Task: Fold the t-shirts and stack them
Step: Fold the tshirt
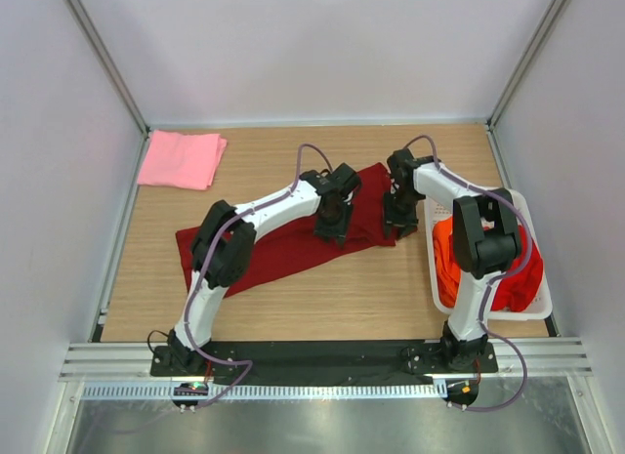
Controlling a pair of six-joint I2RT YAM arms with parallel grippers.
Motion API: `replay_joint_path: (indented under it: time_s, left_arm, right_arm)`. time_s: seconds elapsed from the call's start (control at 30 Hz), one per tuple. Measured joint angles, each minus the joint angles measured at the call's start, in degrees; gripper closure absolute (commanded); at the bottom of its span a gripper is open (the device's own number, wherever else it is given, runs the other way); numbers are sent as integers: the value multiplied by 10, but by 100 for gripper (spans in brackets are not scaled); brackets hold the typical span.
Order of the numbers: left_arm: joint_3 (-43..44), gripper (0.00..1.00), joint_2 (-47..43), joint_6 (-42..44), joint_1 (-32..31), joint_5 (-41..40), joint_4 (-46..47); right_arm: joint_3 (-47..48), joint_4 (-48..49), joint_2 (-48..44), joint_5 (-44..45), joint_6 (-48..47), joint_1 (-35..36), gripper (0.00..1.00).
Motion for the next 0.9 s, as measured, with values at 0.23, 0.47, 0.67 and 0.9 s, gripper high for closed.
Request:
replay_joint_path:
  time_s: [0.23,0.47,0.67,0.9]
  left_arm:
    - [16,57,22,0,-3,-13,-14]
    - [25,60,38,0,-6,-18,-21]
    - [25,79,40,1,-8,-17,-23]
    - [20,93,40,4,-8,-16,-24]
  right_arm:
    - [-26,4,-3,-11,0,0,57]
    - [-37,13,-3,-14,0,0,62]
    - [-46,16,-3,-15,-2,0,85]
    - [-42,15,-3,-2,-2,-2,99]
